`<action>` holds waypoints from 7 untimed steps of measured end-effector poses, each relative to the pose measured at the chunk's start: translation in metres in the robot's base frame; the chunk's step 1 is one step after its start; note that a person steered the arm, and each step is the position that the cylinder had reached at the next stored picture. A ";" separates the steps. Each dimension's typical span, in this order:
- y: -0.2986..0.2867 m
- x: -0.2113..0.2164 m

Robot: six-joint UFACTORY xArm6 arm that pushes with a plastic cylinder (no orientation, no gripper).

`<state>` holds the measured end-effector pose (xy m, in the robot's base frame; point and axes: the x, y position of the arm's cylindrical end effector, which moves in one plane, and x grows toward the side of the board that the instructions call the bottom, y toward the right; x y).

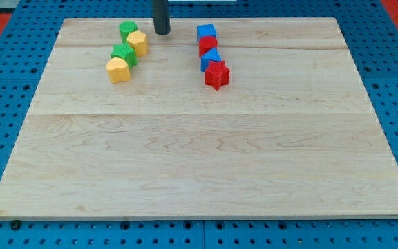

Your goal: Separate the green star from the yellow blocks

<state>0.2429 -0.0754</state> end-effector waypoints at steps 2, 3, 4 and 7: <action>-0.035 0.043; -0.047 0.069; -0.047 0.074; -0.118 0.082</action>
<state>0.3252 -0.1932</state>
